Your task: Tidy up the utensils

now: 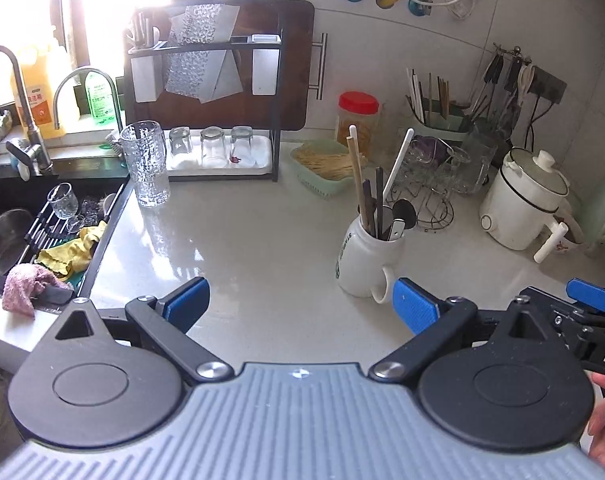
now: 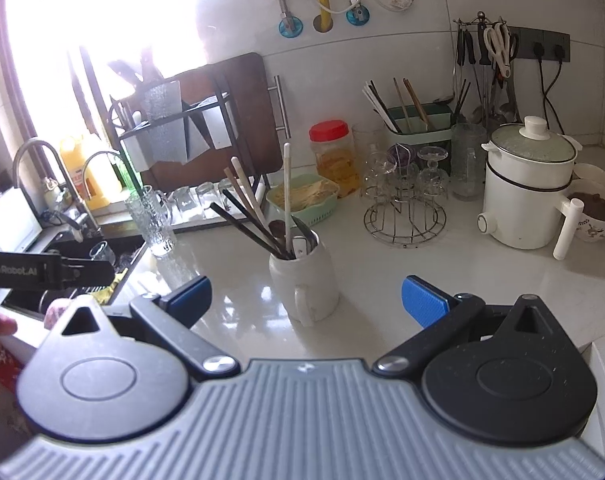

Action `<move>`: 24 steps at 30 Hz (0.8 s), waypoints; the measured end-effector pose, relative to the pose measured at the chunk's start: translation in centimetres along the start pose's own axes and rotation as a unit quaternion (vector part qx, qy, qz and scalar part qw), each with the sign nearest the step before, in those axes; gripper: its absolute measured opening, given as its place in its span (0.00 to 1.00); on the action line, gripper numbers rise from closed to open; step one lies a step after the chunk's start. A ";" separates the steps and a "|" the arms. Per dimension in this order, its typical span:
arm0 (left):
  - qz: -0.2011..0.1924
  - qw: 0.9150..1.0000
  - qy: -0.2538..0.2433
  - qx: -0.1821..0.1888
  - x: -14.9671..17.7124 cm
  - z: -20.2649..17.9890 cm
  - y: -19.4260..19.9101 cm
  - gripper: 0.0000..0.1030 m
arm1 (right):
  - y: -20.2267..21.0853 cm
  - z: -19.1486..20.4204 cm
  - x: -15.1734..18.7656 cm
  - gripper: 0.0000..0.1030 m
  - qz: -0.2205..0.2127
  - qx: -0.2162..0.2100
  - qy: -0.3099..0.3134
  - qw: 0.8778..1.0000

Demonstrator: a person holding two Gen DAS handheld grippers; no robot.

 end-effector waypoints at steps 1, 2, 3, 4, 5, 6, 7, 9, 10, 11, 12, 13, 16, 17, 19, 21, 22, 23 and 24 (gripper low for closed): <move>-0.001 1.000 0.001 -0.002 0.2 0.0 0.2 0.97 | 0.2 -0.1 0.1 1.00 -0.001 -0.002 0.002 1.000; -0.002 1.000 0.002 -0.005 0.3 -0.1 0.3 0.97 | 0.3 -0.2 0.1 1.00 -0.002 -0.003 0.004 1.000; -0.003 1.000 0.003 -0.006 0.4 -0.1 0.4 0.97 | 0.4 -0.2 0.2 1.00 -0.003 -0.004 0.007 1.000; -0.006 1.000 0.004 -0.008 0.5 -0.1 0.6 0.97 | 0.5 -0.2 0.2 1.00 -0.005 -0.005 0.010 1.000; -0.008 1.000 0.004 -0.010 0.6 -0.1 0.8 0.97 | 0.7 -0.3 0.2 1.00 -0.007 -0.005 0.013 1.000; -0.009 1.000 0.004 -0.012 0.7 -0.1 0.8 0.97 | 0.8 -0.3 0.2 1.00 -0.009 -0.006 0.015 1.000; -0.009 1.000 0.004 -0.014 0.8 -0.1 0.9 0.97 | 0.8 -0.4 0.2 1.00 -0.010 -0.007 0.016 1.000; -0.009 1.000 0.004 -0.017 1.2 0.1 1.1 0.97 | 1.0 -0.4 0.4 1.00 -0.011 -0.008 0.021 1.000; -0.008 1.000 0.005 -0.018 1.3 0.1 1.1 0.97 | 1.0 -0.4 0.5 1.00 -0.010 -0.007 0.022 1.000; -0.008 1.000 0.004 -0.019 1.4 0.2 1.2 0.97 | 1.0 -0.4 0.6 1.00 -0.010 -0.008 0.022 1.000; -0.007 1.000 0.004 -0.020 1.6 0.2 1.3 0.97 | 1.1 -0.4 0.7 1.00 -0.011 -0.009 0.021 1.000; -0.007 1.000 0.003 -0.021 1.7 0.3 1.4 0.97 | 1.1 -0.4 0.7 1.00 -0.010 -0.009 0.020 1.000; -0.008 1.000 0.005 -0.020 1.9 0.4 1.7 0.97 | 1.1 -0.3 0.8 1.00 -0.010 -0.011 0.018 1.000; -0.009 1.000 0.006 -0.020 1.9 0.4 1.8 0.97 | 1.1 -0.3 0.8 1.00 -0.011 -0.010 0.019 1.000; -0.010 1.000 0.007 -0.018 2.0 0.5 1.9 0.97 | 1.3 -0.3 0.7 1.00 -0.013 -0.009 0.020 1.000; -0.011 1.000 0.006 -0.017 2.1 0.5 2.1 0.97 | 1.4 -0.3 0.7 1.00 -0.015 -0.008 0.021 1.000; -0.012 1.000 0.005 -0.018 2.0 0.6 2.1 0.97 | 1.4 -0.3 0.7 1.00 -0.016 -0.007 0.021 1.000; -0.012 1.000 0.004 -0.018 2.0 0.6 2.2 0.97 | 1.4 -0.3 0.7 1.00 -0.016 -0.007 0.021 1.000; -0.012 1.000 0.003 -0.018 2.0 0.6 2.2 0.97 | 1.5 -0.3 0.7 1.00 -0.017 -0.006 0.020 1.000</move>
Point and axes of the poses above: each gripper's, at about its wrist camera, not at the fingertips, and y roughly against the way its jaws point, z to its left, x to its underside, the point moved 10 cm from there along -y, roughly the way its jaws point, and after that the axes turned 3 degrees about y, right-handed, at the moved point
